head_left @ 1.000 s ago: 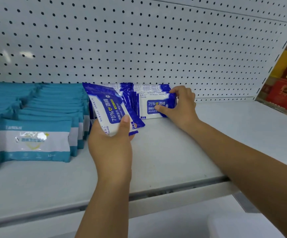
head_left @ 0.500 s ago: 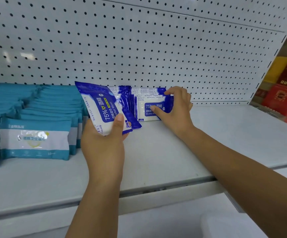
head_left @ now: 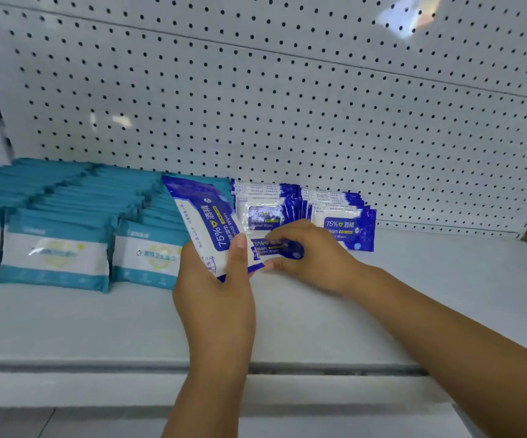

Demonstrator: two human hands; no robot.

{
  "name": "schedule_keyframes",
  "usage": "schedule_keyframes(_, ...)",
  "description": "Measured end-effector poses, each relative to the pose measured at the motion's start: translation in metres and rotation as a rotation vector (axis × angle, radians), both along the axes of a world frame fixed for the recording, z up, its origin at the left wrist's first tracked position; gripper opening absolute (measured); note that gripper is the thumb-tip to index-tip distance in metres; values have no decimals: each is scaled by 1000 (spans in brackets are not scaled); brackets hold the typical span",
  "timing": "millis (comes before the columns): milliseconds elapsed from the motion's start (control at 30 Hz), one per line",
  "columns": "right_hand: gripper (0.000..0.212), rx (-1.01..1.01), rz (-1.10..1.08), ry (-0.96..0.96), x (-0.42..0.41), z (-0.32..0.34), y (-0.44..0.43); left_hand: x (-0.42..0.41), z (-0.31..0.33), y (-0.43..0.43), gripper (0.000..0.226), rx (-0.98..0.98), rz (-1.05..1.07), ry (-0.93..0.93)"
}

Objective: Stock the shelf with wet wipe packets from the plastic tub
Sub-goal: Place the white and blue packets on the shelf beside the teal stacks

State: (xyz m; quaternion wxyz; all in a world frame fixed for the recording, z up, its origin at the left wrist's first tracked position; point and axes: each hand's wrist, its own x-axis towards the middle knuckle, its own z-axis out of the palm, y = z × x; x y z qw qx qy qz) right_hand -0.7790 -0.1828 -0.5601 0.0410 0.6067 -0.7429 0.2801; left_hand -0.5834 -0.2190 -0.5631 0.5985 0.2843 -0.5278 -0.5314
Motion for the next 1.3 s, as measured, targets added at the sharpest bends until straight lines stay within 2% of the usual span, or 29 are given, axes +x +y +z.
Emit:
schedule_keyframes(100, 58, 93, -42, 22, 0, 5, -8, 8, 0, -7, 9, 36, 1, 34)
schedule_keyframes(233, 73, 264, -57, 2, 2, 17, -19, 8, -1, -11, 11, 102, -17, 82)
schedule_keyframes(367, 76, 471, -102, 90, 1, 33, -31, 6, -1, -12, 13, 143, -8, 145)
schedule_keyframes(467, 74, 537, -146, 157, 0, 40, -39, 5, -2, -12, 14, 151, -9, 157)
schedule_keyframes(567, 71, 483, -187, 192, 2, 40, -44, 6, -2, -12, 13, 156, -6, 161)
schedule_keyframes(767, 77, 79, -334, 335, 7, 20, -62, 6, -1, -12, 16, 150, -6, 134)
schedule_keyframes(933, 73, -85, -376, 363, 1, 9, -78, 6, -2, -14, 17, 163, -12, 137)
schedule_keyframes(1067, 74, -118, -355, 335, -1, 6, -80, 2, -1, -15, 16, 155, -12, 134)
schedule_keyframes(1167, 76, -102, -253, 262, -5, 8, -73, 1, -1, -16, 16, 162, -8, 138)
schedule_keyframes(1300, 66, -73, -189, 273, -7, 9, -65, 1, -3, -16, 17, 155, -6, 131)
